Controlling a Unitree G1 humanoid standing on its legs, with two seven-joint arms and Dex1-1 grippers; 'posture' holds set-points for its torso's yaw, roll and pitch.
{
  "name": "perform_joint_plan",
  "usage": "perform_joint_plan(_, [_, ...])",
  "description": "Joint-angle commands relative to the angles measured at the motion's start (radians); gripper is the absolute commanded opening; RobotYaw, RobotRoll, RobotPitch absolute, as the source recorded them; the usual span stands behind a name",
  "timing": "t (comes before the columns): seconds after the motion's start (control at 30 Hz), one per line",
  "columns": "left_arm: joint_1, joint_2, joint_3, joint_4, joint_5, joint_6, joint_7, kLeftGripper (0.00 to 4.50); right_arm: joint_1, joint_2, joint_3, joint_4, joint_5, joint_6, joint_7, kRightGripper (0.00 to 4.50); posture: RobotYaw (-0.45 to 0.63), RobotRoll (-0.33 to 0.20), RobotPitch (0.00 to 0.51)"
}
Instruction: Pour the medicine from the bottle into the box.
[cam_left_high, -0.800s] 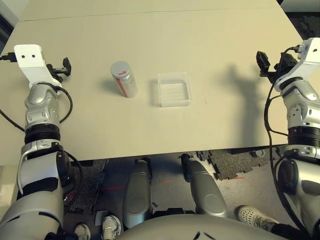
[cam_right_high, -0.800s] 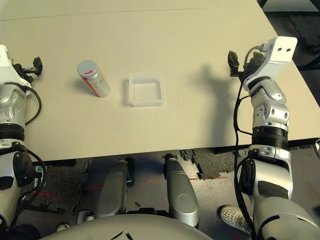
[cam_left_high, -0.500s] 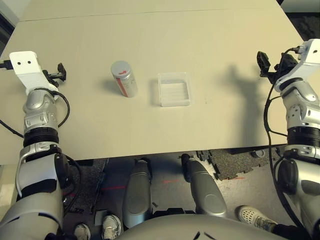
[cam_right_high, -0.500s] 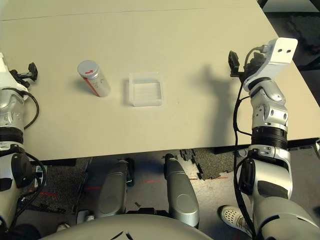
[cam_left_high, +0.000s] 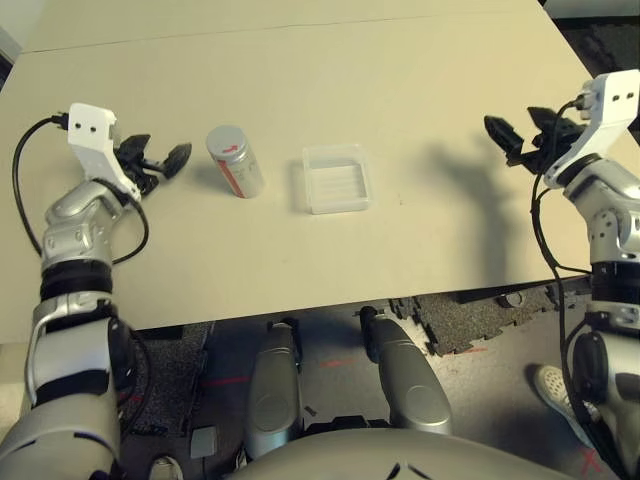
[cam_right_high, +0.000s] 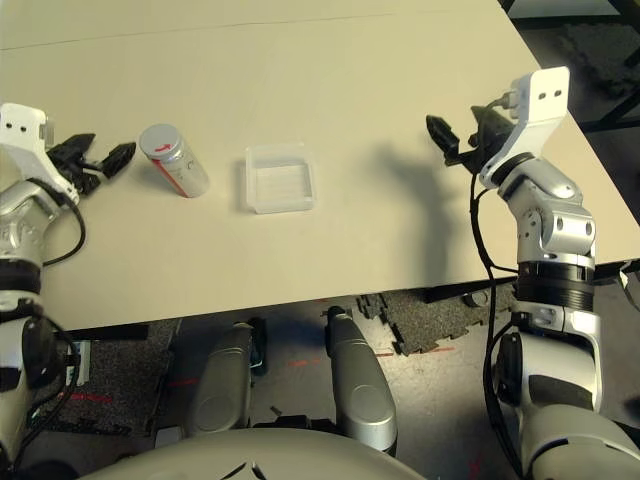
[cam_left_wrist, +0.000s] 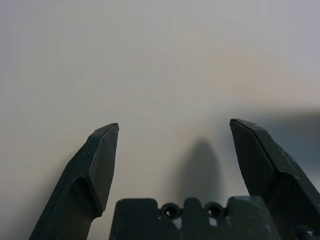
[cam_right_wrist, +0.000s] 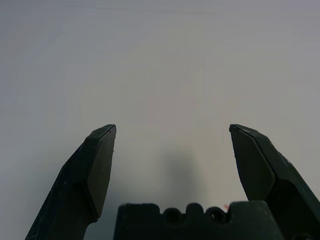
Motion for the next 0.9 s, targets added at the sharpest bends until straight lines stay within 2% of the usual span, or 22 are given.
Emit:
perform_joint_plan(0.03, [0.084,0.035,0.017,-0.191,-0.077,0.12,-0.054,4.47,0.017,-0.009,0.02,-0.05,0.013,0.035,0.024,4.5,0.02,0.0,0.281])
perform_joint_plan(0.2, [0.192,0.077,0.023,-0.399,-0.158,0.25,-0.104,4.47,0.028,-0.01,0.042,-0.113,0.03,0.079,0.053,4.5,0.04,0.0,0.289])
perform_joint_plan(0.33, [0.231,0.088,0.014,-0.469,-0.18,0.285,-0.119,4.47,0.028,0.0,0.06,-0.181,0.055,0.131,0.064,4.5,0.04,0.0,0.289])
perform_joint_plan(0.47, [0.246,0.089,0.008,-0.486,-0.183,0.295,-0.125,4.47,0.027,0.002,0.077,-0.242,0.083,0.19,0.07,4.5,0.04,0.0,0.287])
perform_joint_plan(0.73, [0.2,0.072,-0.03,-0.474,-0.17,0.272,-0.129,4.47,0.013,-0.045,0.143,-0.524,0.288,0.482,0.147,4.5,0.03,0.0,0.275])
perform_joint_plan(0.9, [0.178,0.059,-0.064,-0.467,-0.164,0.25,-0.134,4.47,-0.011,-0.052,0.165,-0.575,0.319,0.526,0.137,4.5,0.02,0.0,0.268])
